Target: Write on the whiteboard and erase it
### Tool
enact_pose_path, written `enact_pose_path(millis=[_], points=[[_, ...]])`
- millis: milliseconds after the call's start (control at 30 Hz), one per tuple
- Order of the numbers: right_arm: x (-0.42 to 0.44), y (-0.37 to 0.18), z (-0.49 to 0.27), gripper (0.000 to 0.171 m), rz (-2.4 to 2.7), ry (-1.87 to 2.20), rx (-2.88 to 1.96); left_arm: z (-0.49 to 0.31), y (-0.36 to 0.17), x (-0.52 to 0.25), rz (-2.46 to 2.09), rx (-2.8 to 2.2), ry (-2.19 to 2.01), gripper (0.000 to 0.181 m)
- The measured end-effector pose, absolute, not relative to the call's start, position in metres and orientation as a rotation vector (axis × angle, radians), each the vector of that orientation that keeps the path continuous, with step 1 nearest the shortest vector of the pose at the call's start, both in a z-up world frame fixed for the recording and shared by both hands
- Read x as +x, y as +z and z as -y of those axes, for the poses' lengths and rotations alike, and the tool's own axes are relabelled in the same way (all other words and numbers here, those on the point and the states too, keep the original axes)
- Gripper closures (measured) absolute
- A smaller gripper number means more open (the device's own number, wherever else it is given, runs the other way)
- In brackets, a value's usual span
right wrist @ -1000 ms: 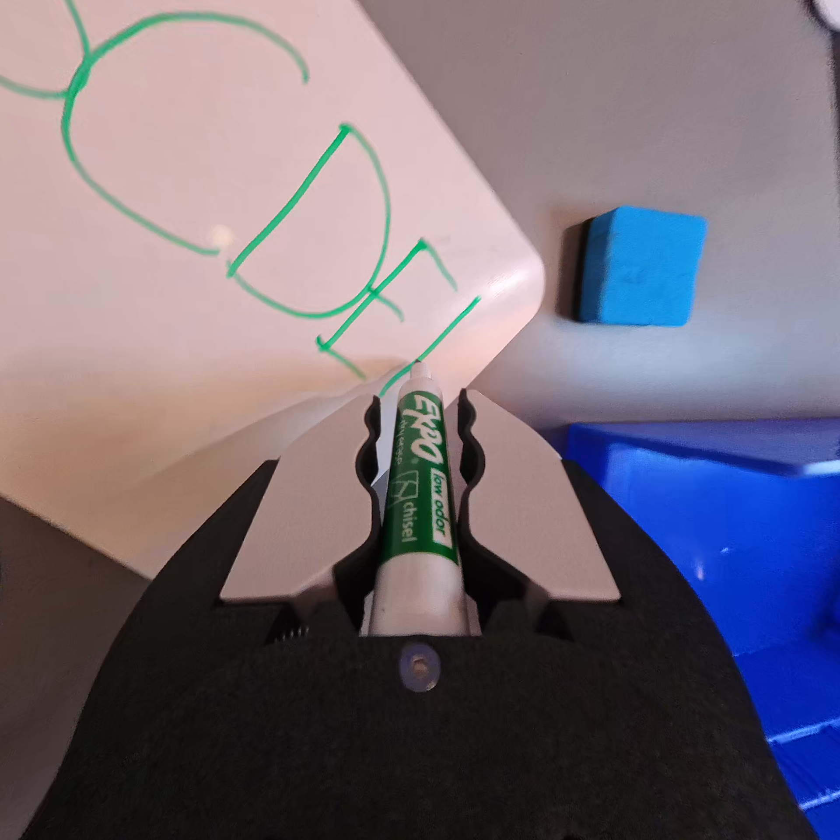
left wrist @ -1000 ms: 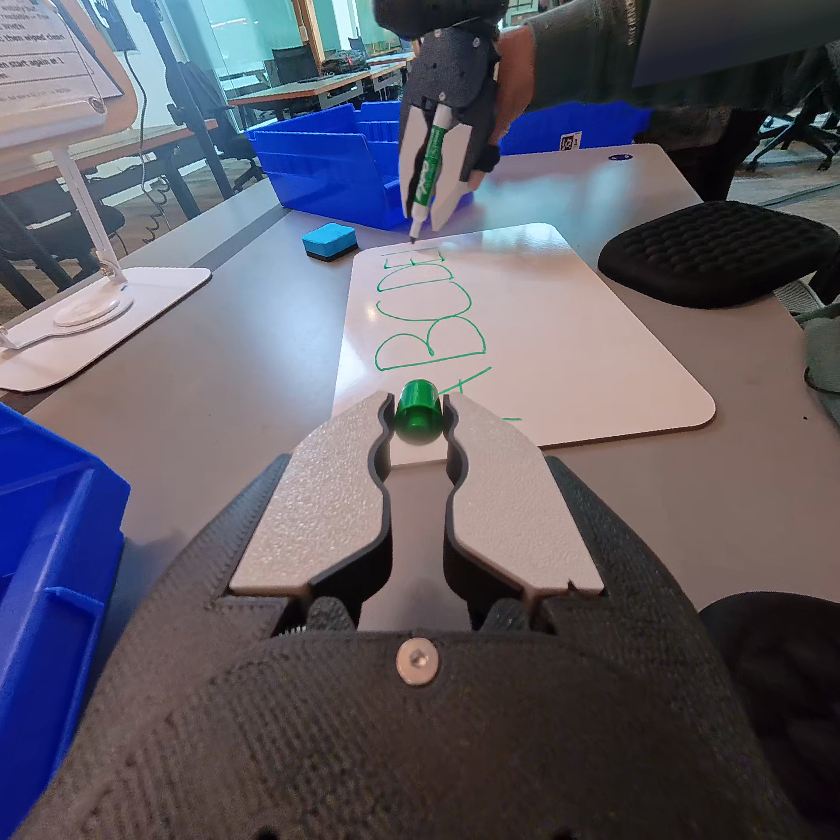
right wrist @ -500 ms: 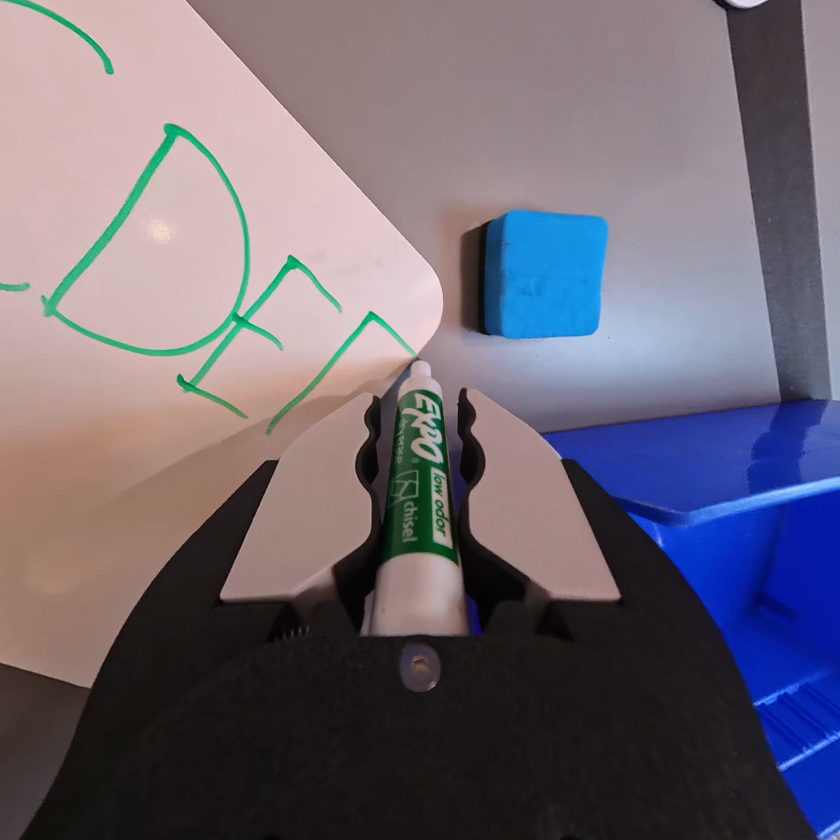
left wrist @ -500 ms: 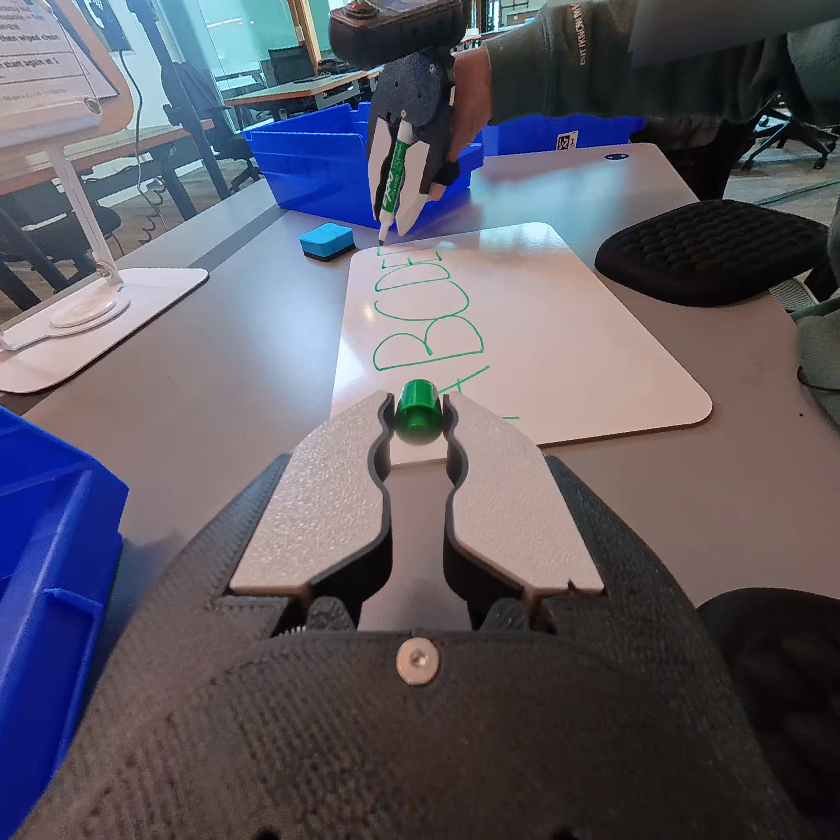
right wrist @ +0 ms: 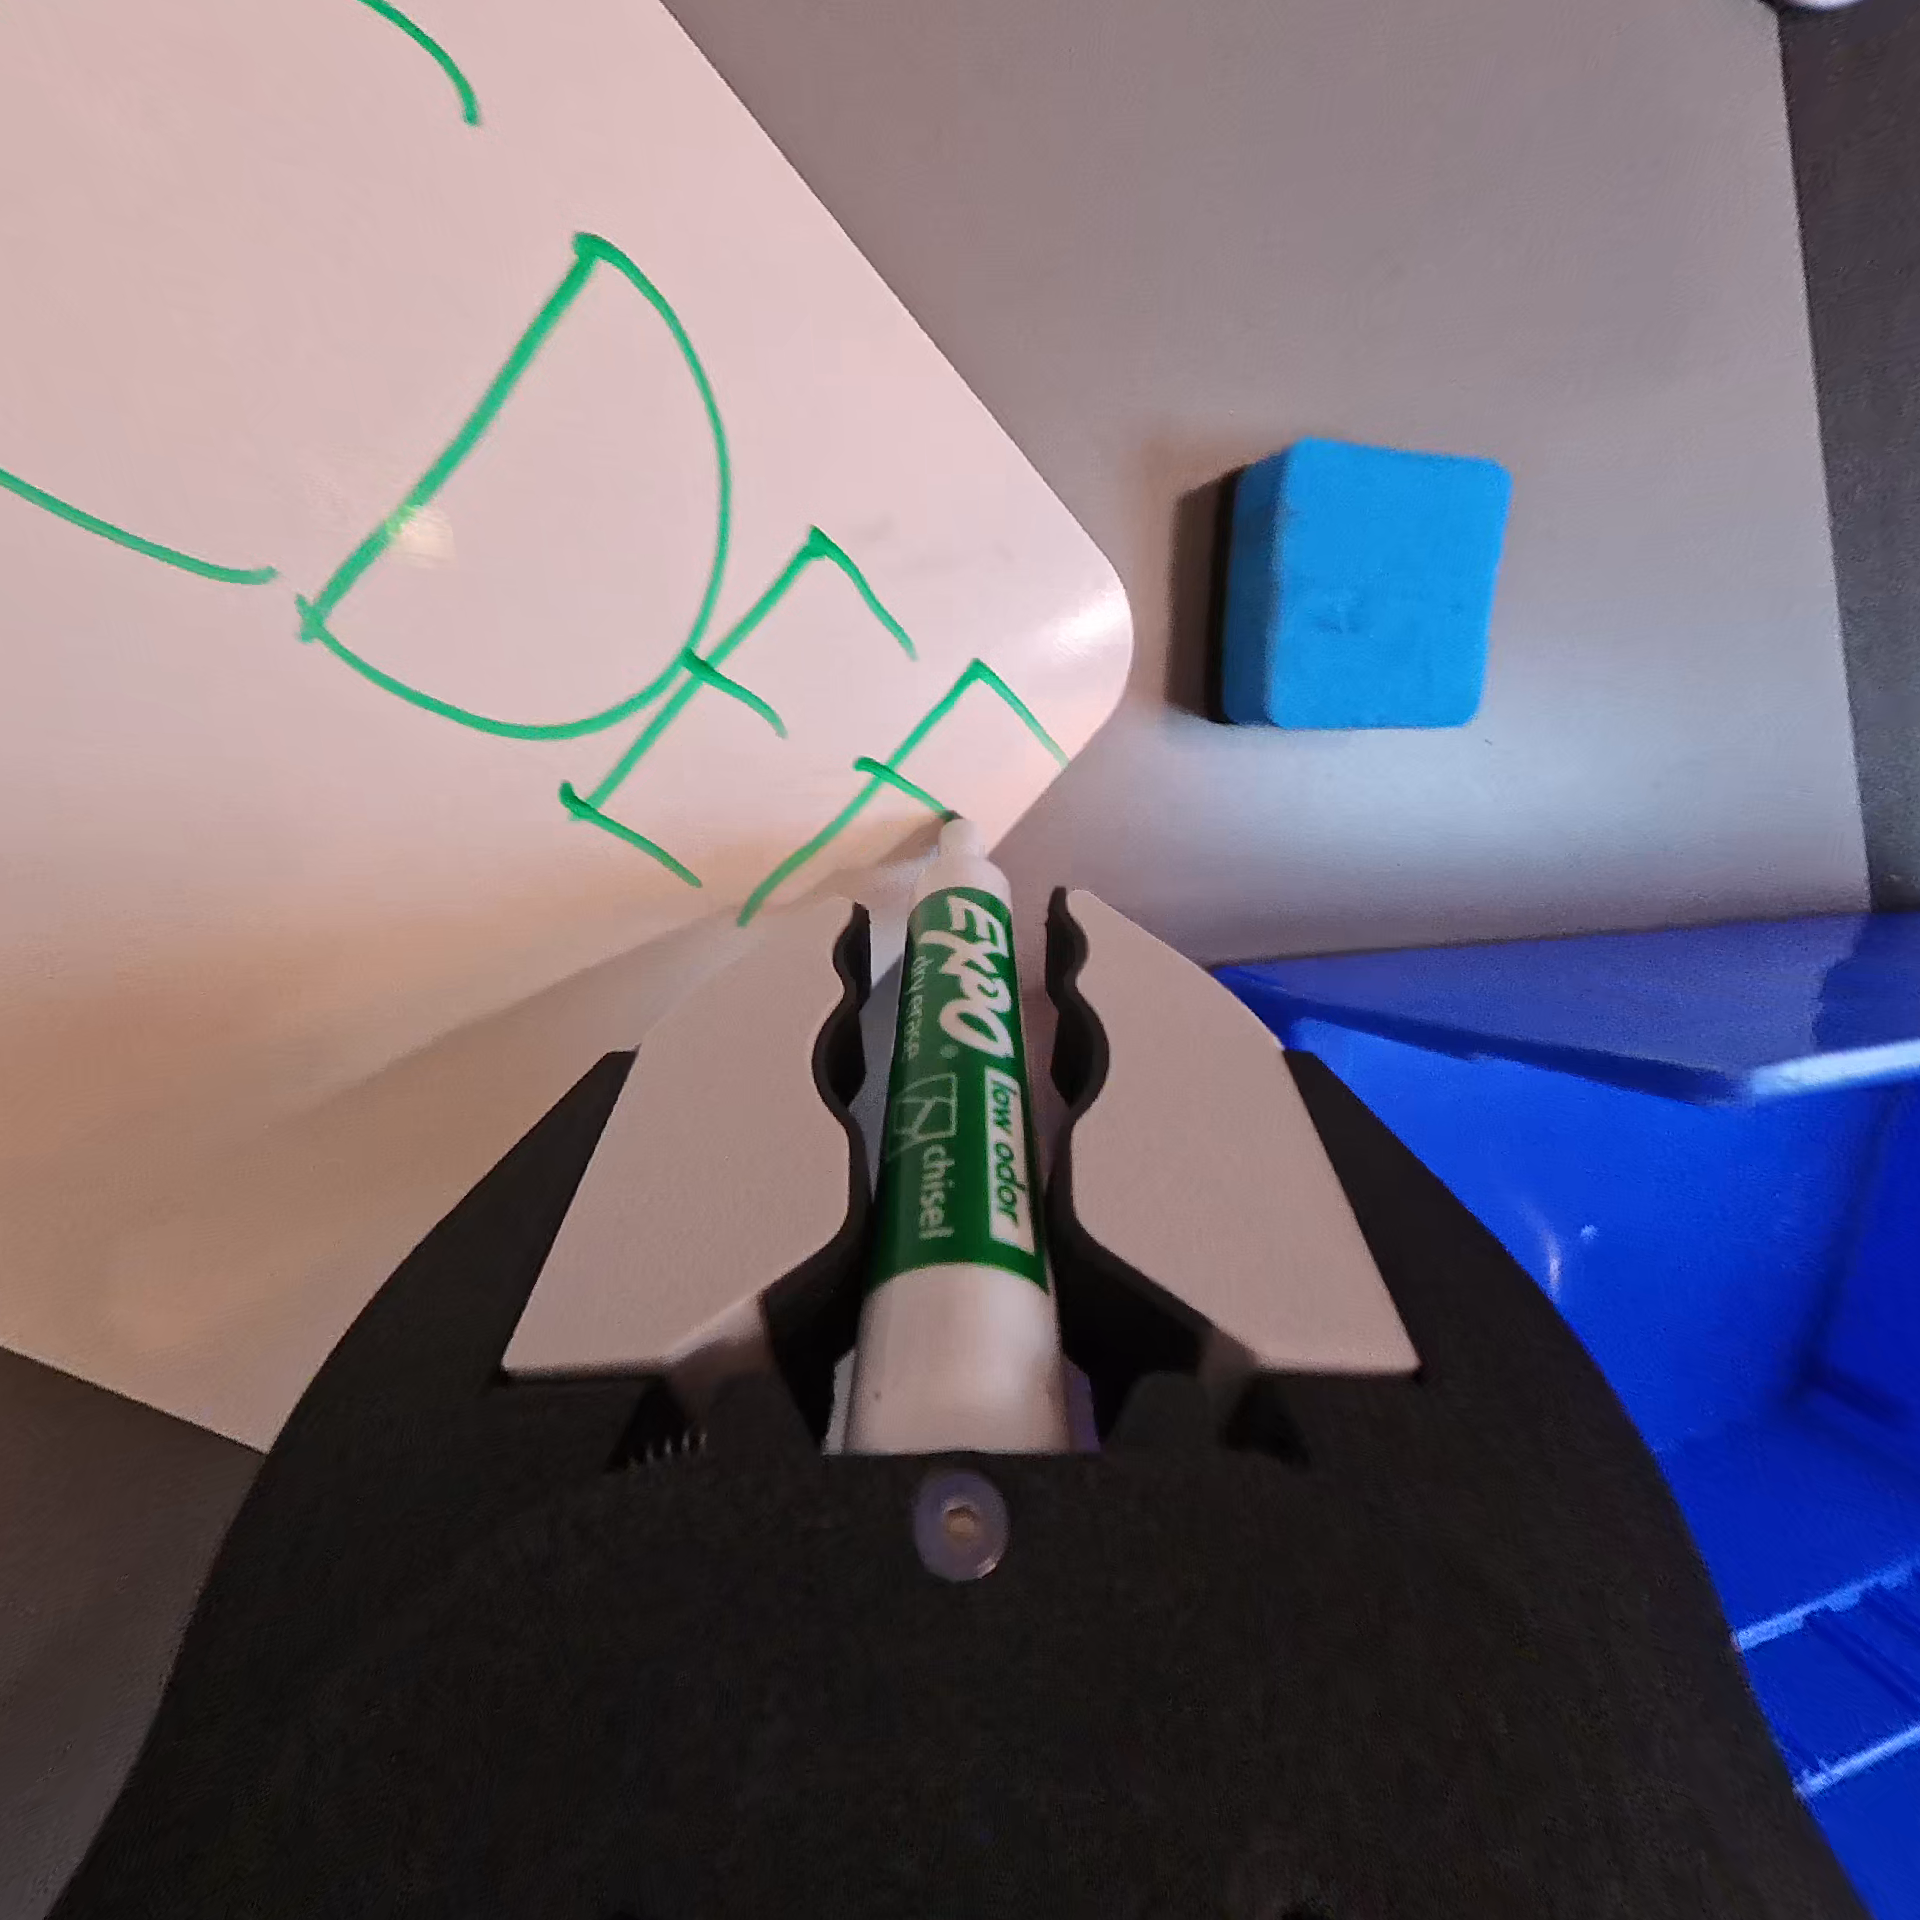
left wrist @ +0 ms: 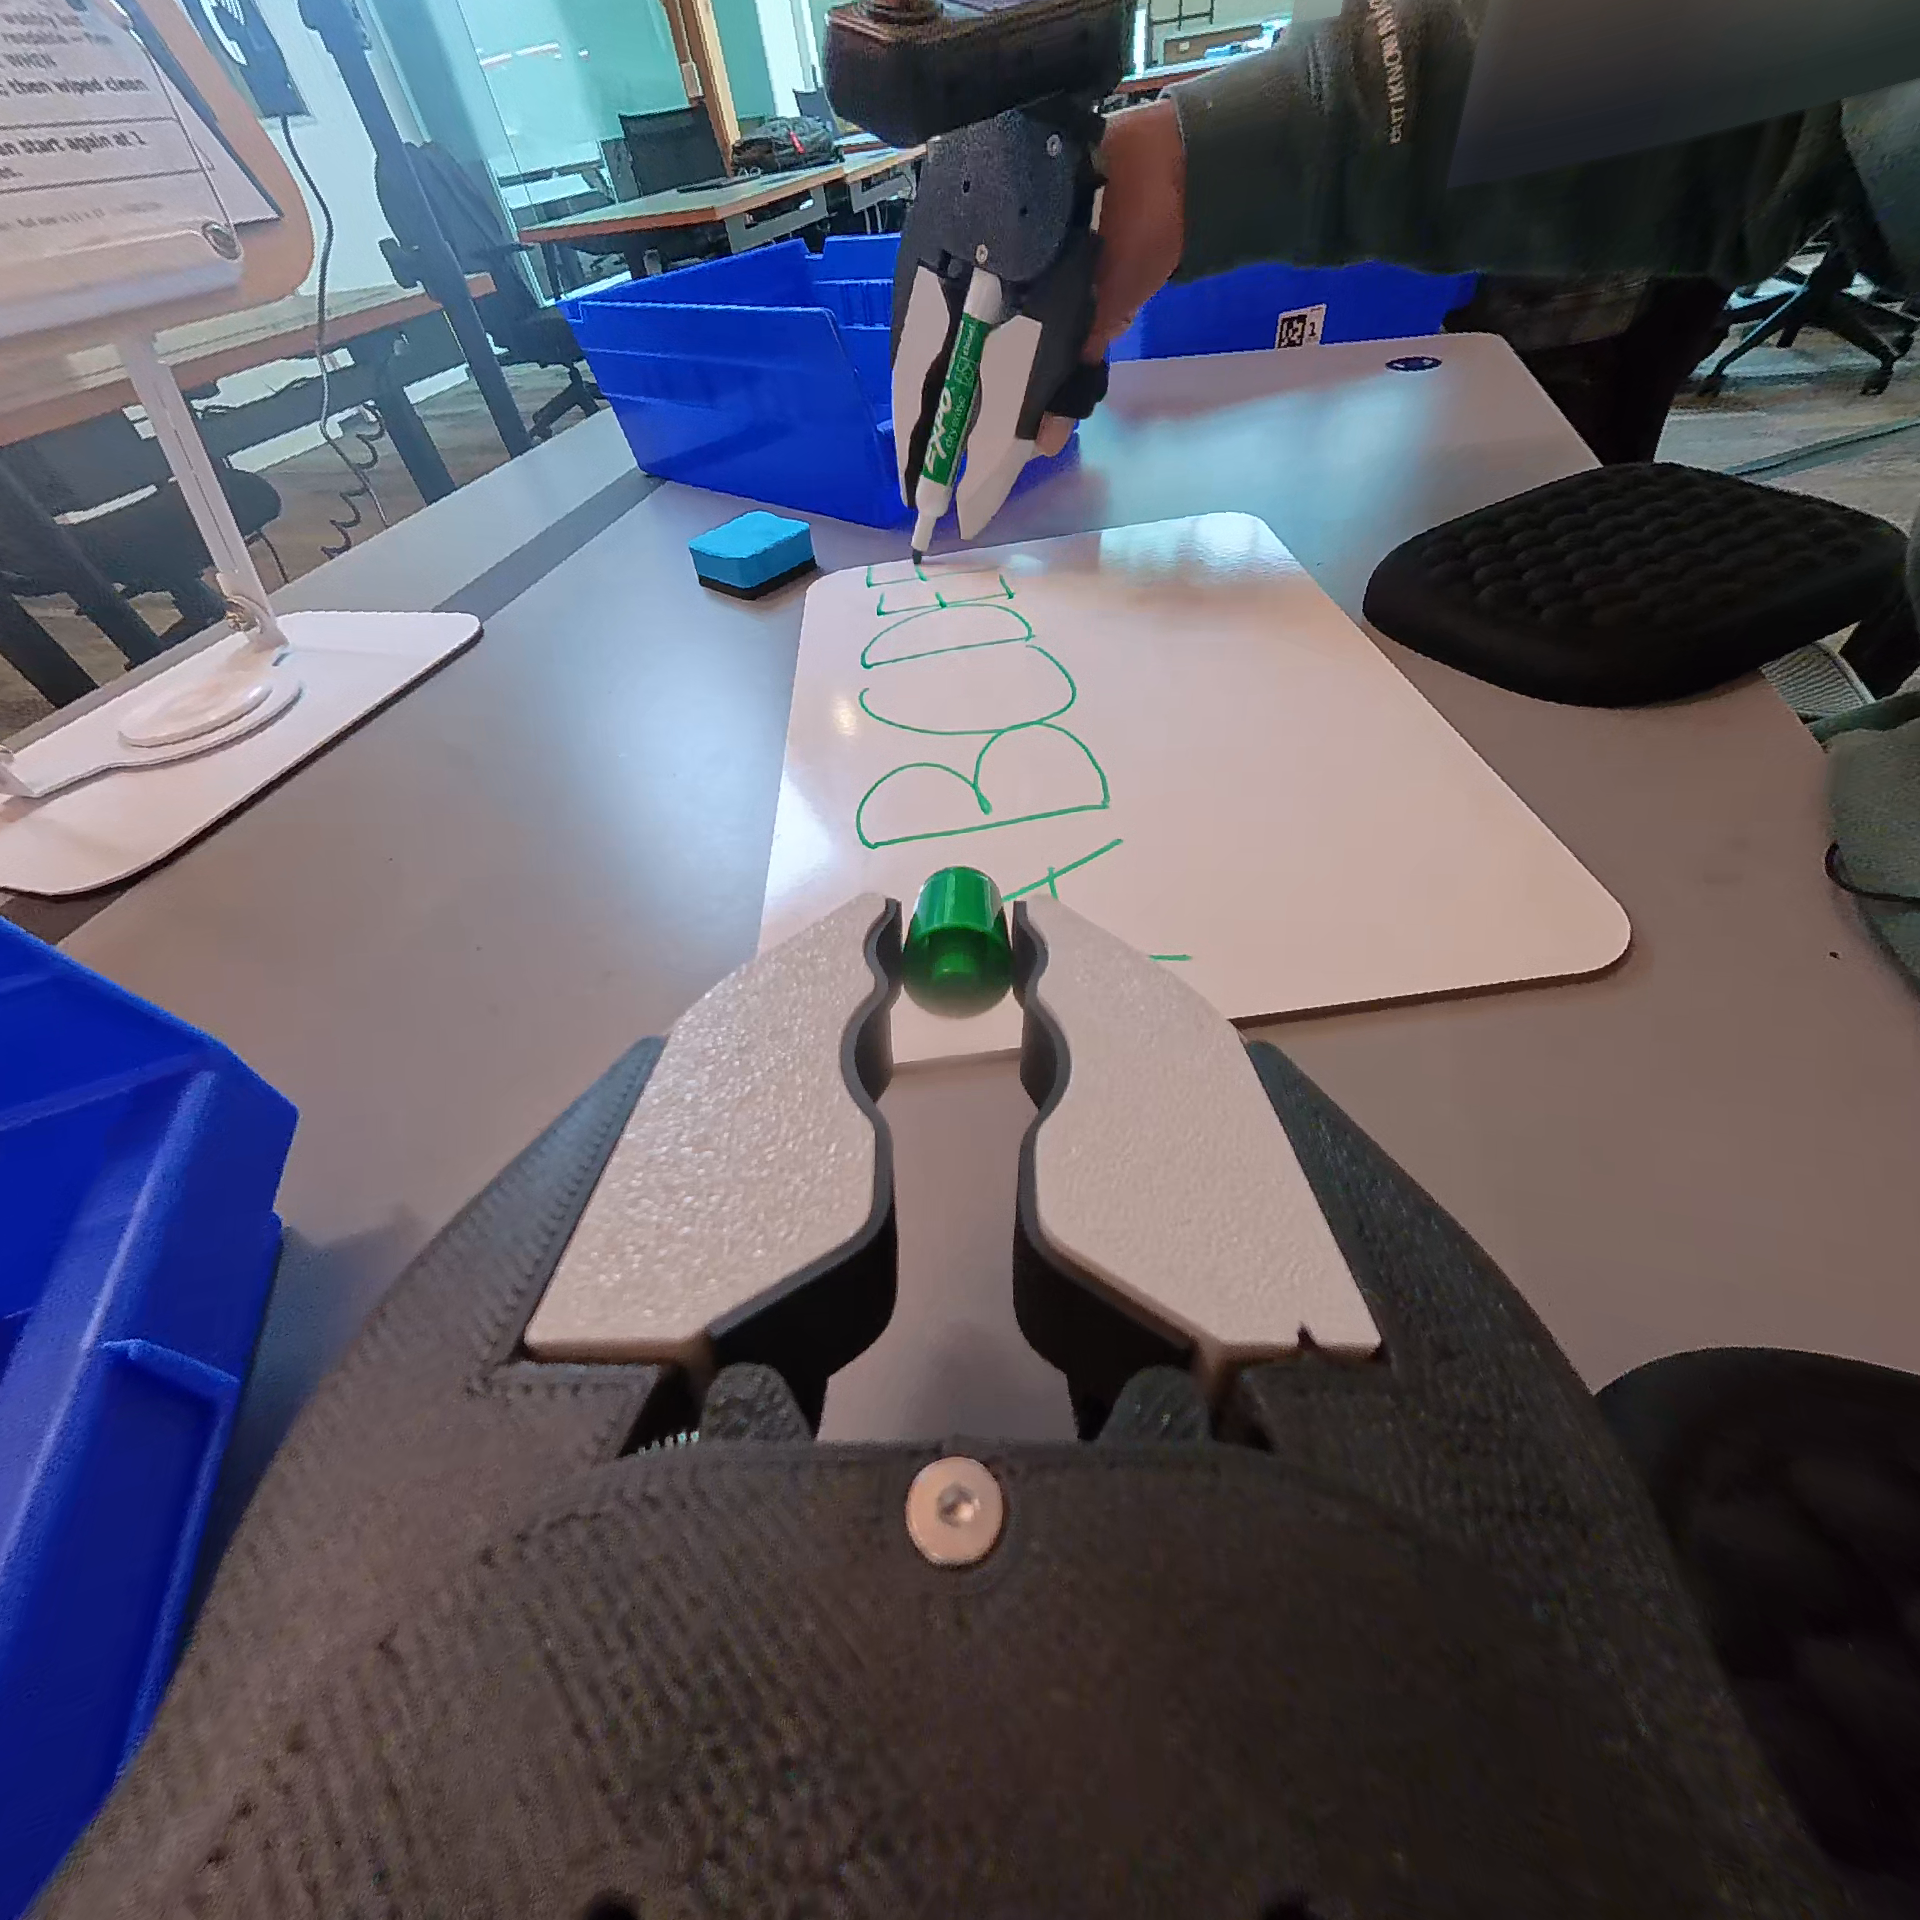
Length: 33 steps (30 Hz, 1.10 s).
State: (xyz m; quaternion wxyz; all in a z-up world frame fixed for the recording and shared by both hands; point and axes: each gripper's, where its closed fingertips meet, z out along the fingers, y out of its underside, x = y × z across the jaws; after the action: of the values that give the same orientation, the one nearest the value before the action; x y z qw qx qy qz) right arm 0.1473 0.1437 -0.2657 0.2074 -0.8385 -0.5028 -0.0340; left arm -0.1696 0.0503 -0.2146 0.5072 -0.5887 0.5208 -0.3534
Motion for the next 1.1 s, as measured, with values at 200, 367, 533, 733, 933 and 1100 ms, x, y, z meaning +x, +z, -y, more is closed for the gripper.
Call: enact_pose_path(millis=[200, 367, 533, 733, 933, 1100], points=[[0.146, -0.258, -0.139, 0.138, 1.351, -0.034, -2.314, -0.051, -0.215, -0.169, -1.255, -1.421, -0.852, 0.161], [0.141, -0.245, -0.127, 0.138, 1.308, -0.011, -2.257, -0.051, -0.215, -0.169, -1.257, -1.418, -0.848, 0.161], [0.11, -0.214, -0.106, 0.137, 1.197, 0.193, -2.085, -0.051, -0.214, -0.169, -1.252, -1.416, -0.849, 0.161], [0.052, -0.181, -0.067, 0.137, 1.123, 0.564, -1.795, -0.05, -0.211, -0.165, -1.247, -1.39, -0.854, 0.161], [-0.013, -0.164, -0.038, 0.137, 1.079, 0.884, -1.565, -0.034, -0.183, -0.144, -1.243, -1.26, -0.879, 0.161], [-0.062, -0.15, -0.019, 0.138, 1.062, 1.19, -1.46, -0.018, -0.156, -0.12, -1.256, -1.137, -0.891, 0.161]])
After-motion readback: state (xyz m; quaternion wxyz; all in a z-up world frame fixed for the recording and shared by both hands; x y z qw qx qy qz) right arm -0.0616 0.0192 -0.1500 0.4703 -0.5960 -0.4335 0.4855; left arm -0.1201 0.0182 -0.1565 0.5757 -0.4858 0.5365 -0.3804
